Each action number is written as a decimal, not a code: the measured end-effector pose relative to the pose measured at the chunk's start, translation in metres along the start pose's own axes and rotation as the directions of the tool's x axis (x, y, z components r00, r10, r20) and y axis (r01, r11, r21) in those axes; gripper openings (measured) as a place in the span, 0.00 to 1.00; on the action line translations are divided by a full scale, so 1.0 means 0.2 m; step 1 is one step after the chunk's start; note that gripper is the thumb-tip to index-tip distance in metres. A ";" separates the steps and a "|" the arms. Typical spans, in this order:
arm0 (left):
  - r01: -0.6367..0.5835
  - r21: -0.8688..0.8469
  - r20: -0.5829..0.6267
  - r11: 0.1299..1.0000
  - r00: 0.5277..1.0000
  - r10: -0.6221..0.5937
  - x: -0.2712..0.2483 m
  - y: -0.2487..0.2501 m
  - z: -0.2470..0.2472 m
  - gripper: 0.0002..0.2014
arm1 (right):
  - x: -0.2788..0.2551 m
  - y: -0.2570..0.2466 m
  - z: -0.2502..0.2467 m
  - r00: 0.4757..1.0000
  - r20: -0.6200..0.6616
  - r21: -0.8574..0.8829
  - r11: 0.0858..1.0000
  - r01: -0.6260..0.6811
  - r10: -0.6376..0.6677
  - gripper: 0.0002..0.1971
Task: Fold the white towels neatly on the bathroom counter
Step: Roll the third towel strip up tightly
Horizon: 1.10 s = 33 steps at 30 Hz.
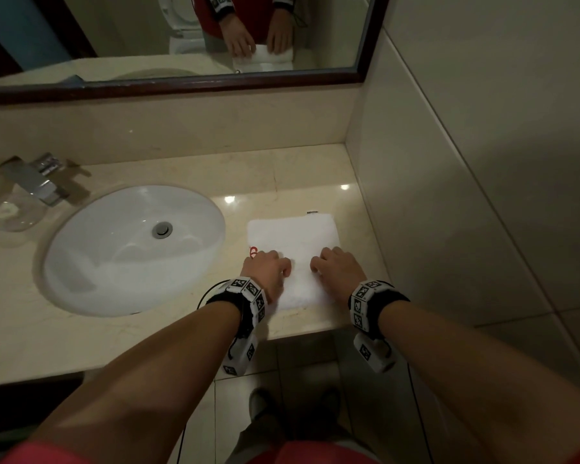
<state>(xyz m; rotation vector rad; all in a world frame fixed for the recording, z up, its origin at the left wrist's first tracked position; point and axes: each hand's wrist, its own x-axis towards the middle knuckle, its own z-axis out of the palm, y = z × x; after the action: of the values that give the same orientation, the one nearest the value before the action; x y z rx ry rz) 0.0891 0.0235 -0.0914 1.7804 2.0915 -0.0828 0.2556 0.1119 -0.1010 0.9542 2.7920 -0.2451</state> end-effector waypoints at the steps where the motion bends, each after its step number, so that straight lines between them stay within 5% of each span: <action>1: -0.027 0.020 -0.016 0.999 0.999 0.027 0.00 0.00 0.01 0.10 | -0.01 0.00 0.01 1.000 -0.008 -0.006 1.000 0.000 -0.001 0.11; 6: -0.067 0.118 -0.094 0.991 0.992 0.078 -0.07 0.02 0.04 0.12 | -0.08 -0.01 0.04 0.998 -0.059 -0.007 1.000 0.014 -0.014 0.13; 13: -0.033 0.281 -0.067 0.959 0.996 0.054 -0.17 0.06 0.14 0.33 | -0.13 -0.02 0.07 0.999 0.030 -0.054 0.998 0.031 -0.030 0.34; 21: 0.030 0.294 -0.080 0.955 0.997 -0.007 -0.13 0.09 0.16 0.30 | -0.10 -0.04 0.09 1.000 -0.005 -0.124 0.992 0.004 -0.004 0.26; 29: -0.018 0.180 0.060 0.984 0.998 0.008 -0.15 0.08 0.07 0.36 | -0.11 -0.04 -0.01 0.988 0.150 -0.088 0.995 0.038 -0.024 0.26; 33: -0.063 0.133 0.136 0.989 0.990 0.044 -0.14 0.07 -0.01 0.31 | -0.11 -0.05 -0.06 0.967 0.255 -0.070 0.997 0.045 -0.025 0.24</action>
<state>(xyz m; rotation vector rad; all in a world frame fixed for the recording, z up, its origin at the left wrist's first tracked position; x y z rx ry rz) 0.1058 -0.0005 -0.0775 1.8540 1.9851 -0.3281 0.2655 0.0924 -0.0835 0.7950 2.5661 -0.2459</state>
